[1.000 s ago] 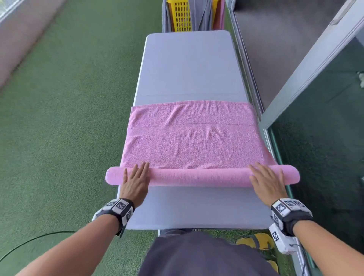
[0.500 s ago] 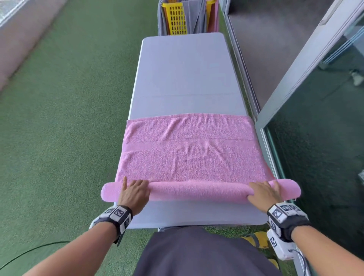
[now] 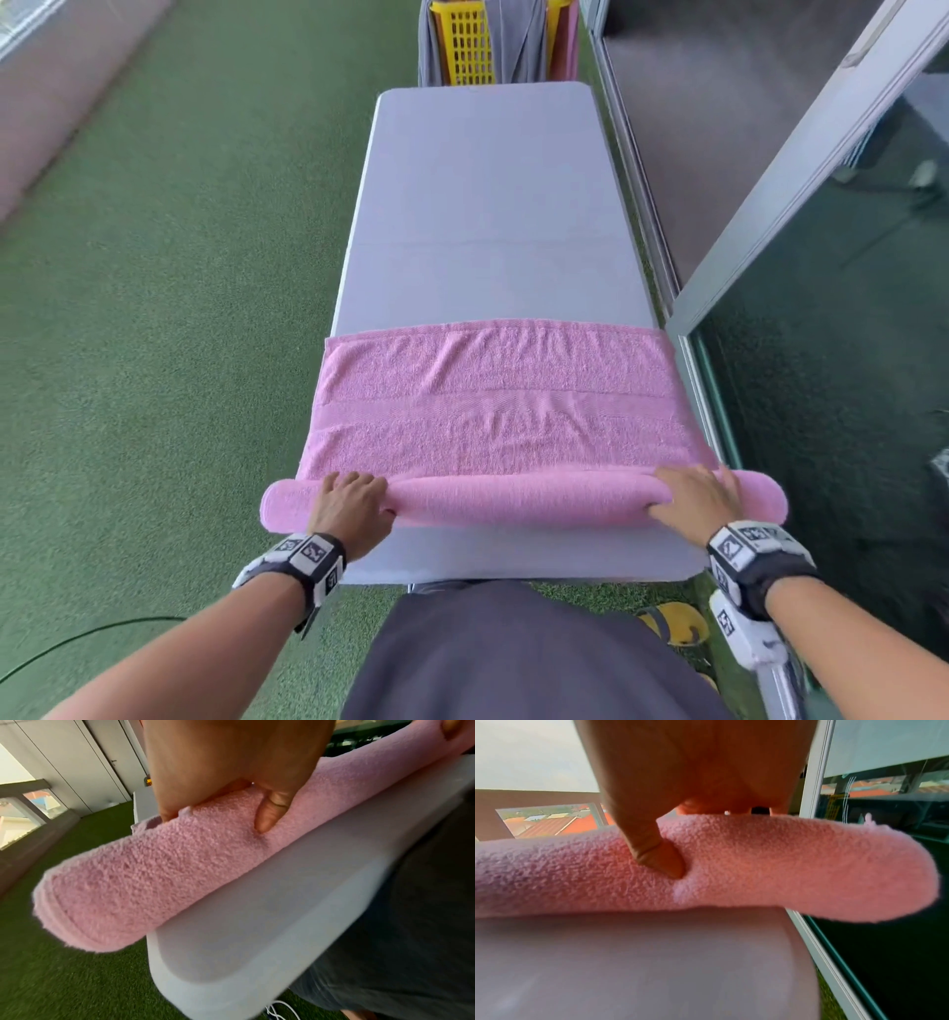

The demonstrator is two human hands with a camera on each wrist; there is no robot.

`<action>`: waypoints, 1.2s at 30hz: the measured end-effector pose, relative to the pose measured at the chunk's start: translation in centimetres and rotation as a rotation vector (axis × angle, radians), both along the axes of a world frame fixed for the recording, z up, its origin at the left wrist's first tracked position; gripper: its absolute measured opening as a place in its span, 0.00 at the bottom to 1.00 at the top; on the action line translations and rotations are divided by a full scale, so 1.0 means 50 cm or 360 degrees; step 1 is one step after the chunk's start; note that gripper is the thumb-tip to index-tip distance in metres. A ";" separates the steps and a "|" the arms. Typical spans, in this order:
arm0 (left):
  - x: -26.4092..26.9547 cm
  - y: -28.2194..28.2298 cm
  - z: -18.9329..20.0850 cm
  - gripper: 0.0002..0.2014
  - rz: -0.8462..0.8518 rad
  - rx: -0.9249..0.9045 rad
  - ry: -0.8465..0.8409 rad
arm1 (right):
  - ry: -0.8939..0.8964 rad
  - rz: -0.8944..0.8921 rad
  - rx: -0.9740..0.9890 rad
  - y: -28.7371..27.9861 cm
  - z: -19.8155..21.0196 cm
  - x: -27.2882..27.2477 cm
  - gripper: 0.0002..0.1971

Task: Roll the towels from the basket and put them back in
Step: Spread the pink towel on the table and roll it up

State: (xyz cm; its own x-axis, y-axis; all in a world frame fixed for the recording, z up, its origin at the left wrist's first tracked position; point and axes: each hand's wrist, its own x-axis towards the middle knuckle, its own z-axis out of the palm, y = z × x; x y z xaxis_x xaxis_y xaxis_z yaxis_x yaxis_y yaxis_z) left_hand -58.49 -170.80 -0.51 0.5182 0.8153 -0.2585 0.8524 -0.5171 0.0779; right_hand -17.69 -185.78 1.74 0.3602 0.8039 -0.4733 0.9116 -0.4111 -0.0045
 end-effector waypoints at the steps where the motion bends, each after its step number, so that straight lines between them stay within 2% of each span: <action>1: 0.007 0.010 0.005 0.13 0.0024 -0.0007 -0.0024 | 0.0000 0.0008 -0.0017 0.016 0.004 0.007 0.20; 5: 0.008 0.037 0.002 0.32 0.0154 -0.0125 -0.0167 | 0.0022 -0.0070 0.0262 0.034 -0.009 0.026 0.25; 7: -0.005 0.028 -0.007 0.35 0.0078 -0.0199 -0.0087 | 0.0085 -0.0073 0.0269 0.010 -0.018 0.020 0.29; 9: -0.020 0.004 -0.012 0.38 -0.0048 -0.0150 -0.0050 | 0.0043 0.0007 0.0190 -0.027 -0.031 0.009 0.37; 11: -0.027 -0.016 -0.017 0.35 -0.0117 -0.0065 -0.0103 | -0.0033 0.0048 0.0127 -0.053 -0.034 0.000 0.38; 15: -0.017 0.006 -0.006 0.15 -0.0093 0.0049 -0.0192 | -0.0029 0.0022 0.0105 -0.029 -0.018 0.012 0.26; 17: -0.002 0.036 0.003 0.16 -0.0078 0.0123 -0.0223 | -0.0041 0.0039 0.0095 0.002 -0.006 0.026 0.23; 20: 0.021 0.065 0.010 0.22 0.0071 0.0089 -0.0307 | -0.0003 -0.0035 0.0328 0.032 -0.001 0.039 0.24; 22: 0.020 0.063 0.005 0.27 0.0117 -0.0120 -0.0260 | 0.0092 -0.0060 0.0377 0.025 -0.011 0.039 0.27; 24: 0.006 0.043 -0.007 0.35 -0.0020 -0.0130 -0.0173 | 0.0109 0.0020 0.0270 0.000 -0.029 0.032 0.34; 25: 0.000 0.033 -0.011 0.34 -0.0074 -0.0098 -0.0161 | 0.0083 0.0076 0.0212 -0.015 -0.038 0.026 0.38; 27: -0.010 0.019 -0.017 0.25 -0.0079 -0.0011 -0.0176 | 0.0041 0.0144 0.0142 -0.038 -0.050 0.012 0.41; 29: -0.004 0.017 -0.013 0.14 -0.0036 0.0000 -0.0145 | 0.0019 0.0150 0.0178 -0.032 -0.051 0.012 0.36; 31: 0.006 0.026 0.002 0.10 -0.0017 -0.0063 -0.0054 | 0.0050 0.0126 0.0142 -0.006 -0.040 0.026 0.28; 33: 0.017 0.043 0.017 0.12 0.0032 -0.0131 -0.0054 | 0.0063 0.0154 0.0089 0.033 -0.014 0.041 0.20; 34: 0.021 0.050 0.019 0.16 0.0066 -0.0124 -0.0094 | 0.0078 0.0135 0.0070 0.051 0.000 0.046 0.18; 36: 0.024 0.062 0.015 0.23 0.0152 -0.0061 -0.0177 | 0.0046 0.0069 0.0170 0.077 0.010 0.051 0.23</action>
